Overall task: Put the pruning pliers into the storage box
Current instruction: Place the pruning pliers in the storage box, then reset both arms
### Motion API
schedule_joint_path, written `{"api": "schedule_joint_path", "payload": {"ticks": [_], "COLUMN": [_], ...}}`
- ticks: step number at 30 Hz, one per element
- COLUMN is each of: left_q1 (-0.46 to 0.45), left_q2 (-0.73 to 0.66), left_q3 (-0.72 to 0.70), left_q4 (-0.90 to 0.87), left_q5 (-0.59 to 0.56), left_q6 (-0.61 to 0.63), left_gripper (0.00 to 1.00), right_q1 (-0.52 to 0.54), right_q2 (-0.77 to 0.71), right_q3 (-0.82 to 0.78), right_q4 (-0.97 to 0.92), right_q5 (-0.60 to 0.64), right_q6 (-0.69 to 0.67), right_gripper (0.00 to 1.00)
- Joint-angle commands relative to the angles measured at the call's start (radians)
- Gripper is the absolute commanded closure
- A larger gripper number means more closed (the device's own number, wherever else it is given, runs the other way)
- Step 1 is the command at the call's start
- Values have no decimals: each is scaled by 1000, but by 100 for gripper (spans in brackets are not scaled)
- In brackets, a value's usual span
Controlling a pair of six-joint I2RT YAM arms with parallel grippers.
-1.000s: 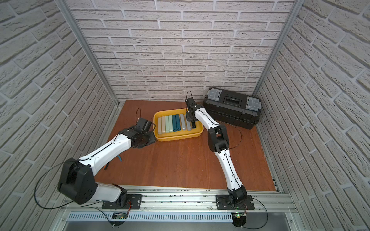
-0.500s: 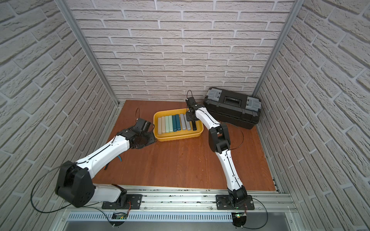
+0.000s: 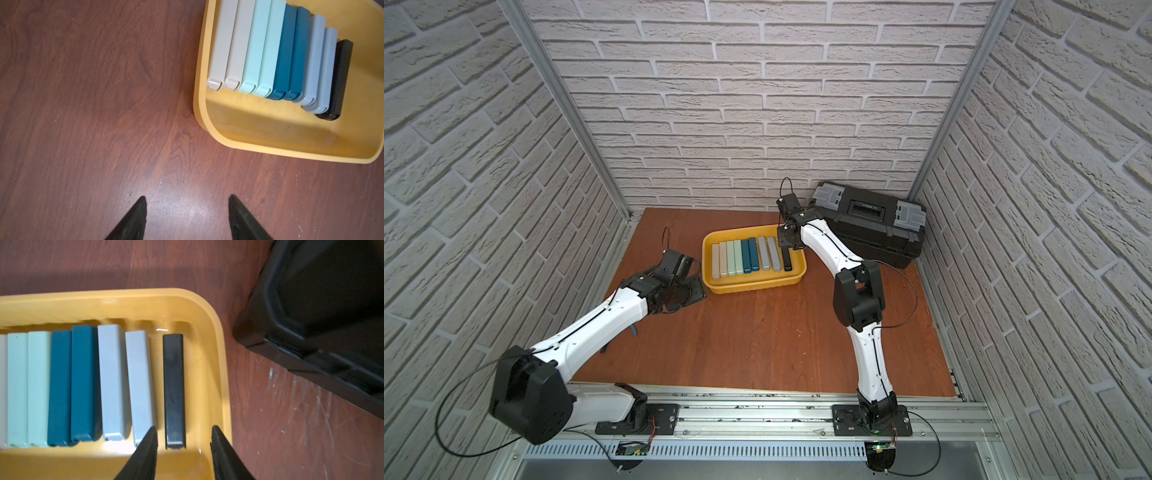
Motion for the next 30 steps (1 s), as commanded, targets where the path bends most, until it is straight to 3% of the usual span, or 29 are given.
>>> {"api": "schedule_joint_path", "payload": {"ticks": [1,11,16,19,22,25,30], "left_q1": [-5,-6,-11,-14,-20,-23,-31], "left_q2": [-44,-88,-117,-132,-144,-152,-161], "left_q3": [-25,-63,-68,-73,-79,-92,-111], "left_q4": [16,24,16,11,4,1,-4], "left_q5": [-3,-17,-26,-29,-36,-37,-35], "left_q6": [22,21,21,12,9,7,13], "left_gripper": [37,37,37,37,37,38,41], "right_q1": [-2,-1,-1,-1,-1,-1,4], "right_q2": [-127,-333,-353,-333,-339,-383,-529], "right_q3": [-109,-472,-529,-506,-504,-540,-689], "right_q4": [47,113,132,111,106,113,154], "right_q5": [38,65,51,55,48,45,44], "right_q6": [28,89,107,102,105,116,127], "right_gripper": [59,67,58,59,61,70,77]}}
